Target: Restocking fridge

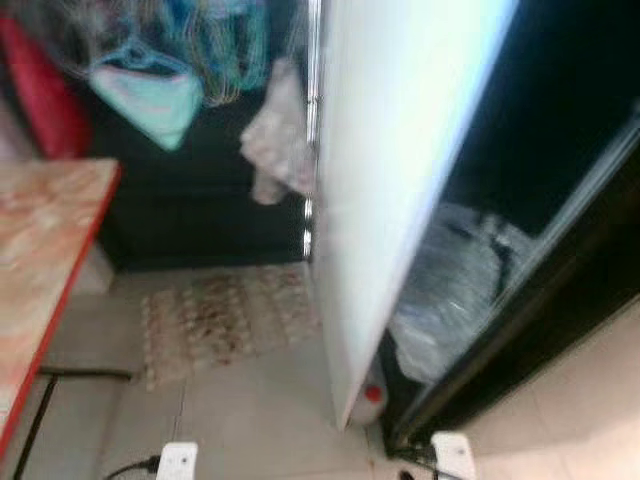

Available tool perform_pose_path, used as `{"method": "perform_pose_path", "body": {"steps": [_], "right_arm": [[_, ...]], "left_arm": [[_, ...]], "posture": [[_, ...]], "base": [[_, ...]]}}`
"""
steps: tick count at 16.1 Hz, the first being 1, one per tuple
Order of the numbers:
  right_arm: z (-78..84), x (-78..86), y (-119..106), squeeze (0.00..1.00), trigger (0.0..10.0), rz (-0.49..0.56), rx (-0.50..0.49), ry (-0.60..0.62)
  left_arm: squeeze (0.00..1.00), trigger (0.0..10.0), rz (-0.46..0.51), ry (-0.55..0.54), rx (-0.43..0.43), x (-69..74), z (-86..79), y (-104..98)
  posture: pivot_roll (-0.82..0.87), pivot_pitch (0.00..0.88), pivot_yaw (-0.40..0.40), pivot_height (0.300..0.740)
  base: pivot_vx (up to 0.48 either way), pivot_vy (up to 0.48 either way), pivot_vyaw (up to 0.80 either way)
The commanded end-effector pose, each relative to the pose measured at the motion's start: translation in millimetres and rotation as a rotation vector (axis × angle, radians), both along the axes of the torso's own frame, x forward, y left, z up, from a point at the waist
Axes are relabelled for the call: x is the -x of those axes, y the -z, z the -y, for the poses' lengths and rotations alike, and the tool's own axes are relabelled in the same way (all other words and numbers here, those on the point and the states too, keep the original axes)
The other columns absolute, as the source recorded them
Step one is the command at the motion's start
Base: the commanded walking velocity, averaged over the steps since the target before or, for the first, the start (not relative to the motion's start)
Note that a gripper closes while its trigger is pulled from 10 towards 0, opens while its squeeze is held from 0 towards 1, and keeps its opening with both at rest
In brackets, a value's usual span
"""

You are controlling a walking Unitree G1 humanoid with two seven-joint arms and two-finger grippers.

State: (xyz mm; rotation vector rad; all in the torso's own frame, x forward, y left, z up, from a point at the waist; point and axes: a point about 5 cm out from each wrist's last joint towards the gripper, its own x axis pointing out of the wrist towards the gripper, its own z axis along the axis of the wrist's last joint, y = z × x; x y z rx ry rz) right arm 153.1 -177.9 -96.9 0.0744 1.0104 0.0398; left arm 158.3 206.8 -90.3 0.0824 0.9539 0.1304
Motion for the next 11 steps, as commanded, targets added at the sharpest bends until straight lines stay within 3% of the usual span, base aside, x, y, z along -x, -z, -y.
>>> {"method": "perform_pose_path", "body": {"steps": [1,11], "right_arm": [[6.5,4.9,1.3,0.00,10.0,-0.015,0.012,0.010],[-4.8,-6.4,-1.9,0.00,10.0,0.002,-0.025,-0.012]], "left_arm": [[0.00,10.0,-0.012,-0.001,0.008,3.5,3.5,2.1],[0.00,10.0,-0.008,-0.010,0.002,0.0,2.4,0.8]], "posture": [[-0.15,0.037,-0.004,0.740],[-0.14,0.082,-0.012,0.740]], "base": [[0.000,0.000,0.80],[0.000,0.000,0.80]]}}
